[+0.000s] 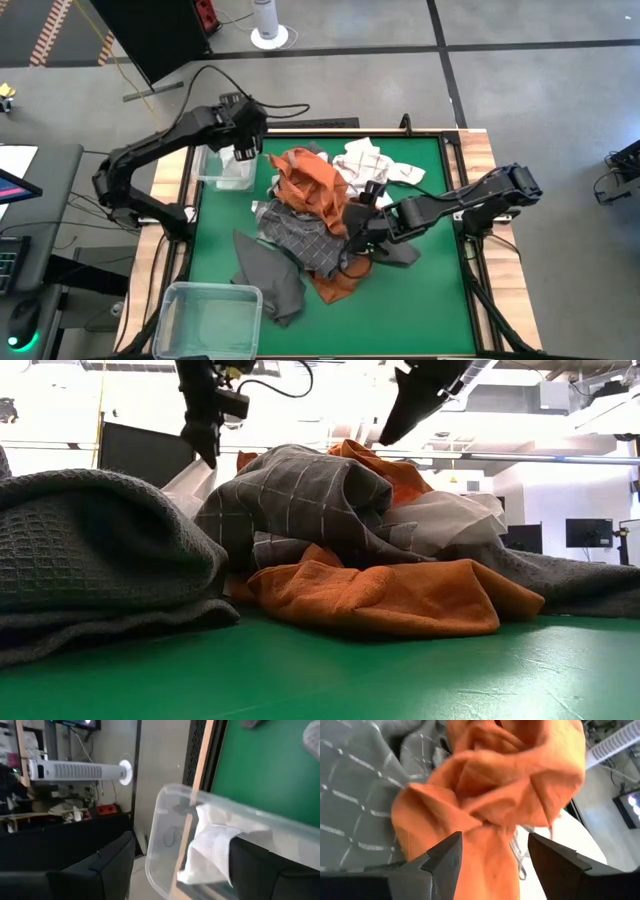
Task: Sort towels by color in basket
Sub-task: Put the white towel into the top transparent bin, then put the orange towel into the bottom transparent bin
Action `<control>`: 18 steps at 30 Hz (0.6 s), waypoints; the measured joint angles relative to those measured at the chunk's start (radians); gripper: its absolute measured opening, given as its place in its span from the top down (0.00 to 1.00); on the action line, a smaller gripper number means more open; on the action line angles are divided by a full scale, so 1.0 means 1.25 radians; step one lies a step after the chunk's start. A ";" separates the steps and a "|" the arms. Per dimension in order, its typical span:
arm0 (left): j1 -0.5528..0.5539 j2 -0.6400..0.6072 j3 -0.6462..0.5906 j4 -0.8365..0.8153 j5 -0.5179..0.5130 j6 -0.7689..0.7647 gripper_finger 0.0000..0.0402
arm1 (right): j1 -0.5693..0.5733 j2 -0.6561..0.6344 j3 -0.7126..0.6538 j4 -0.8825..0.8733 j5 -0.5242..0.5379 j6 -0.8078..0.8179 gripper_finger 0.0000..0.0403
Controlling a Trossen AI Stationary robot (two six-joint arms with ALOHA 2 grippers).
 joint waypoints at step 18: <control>0.117 0.006 -0.001 -0.217 0.308 -0.080 0.32 | 0.052 -0.004 -0.001 -0.014 0.024 0.029 0.35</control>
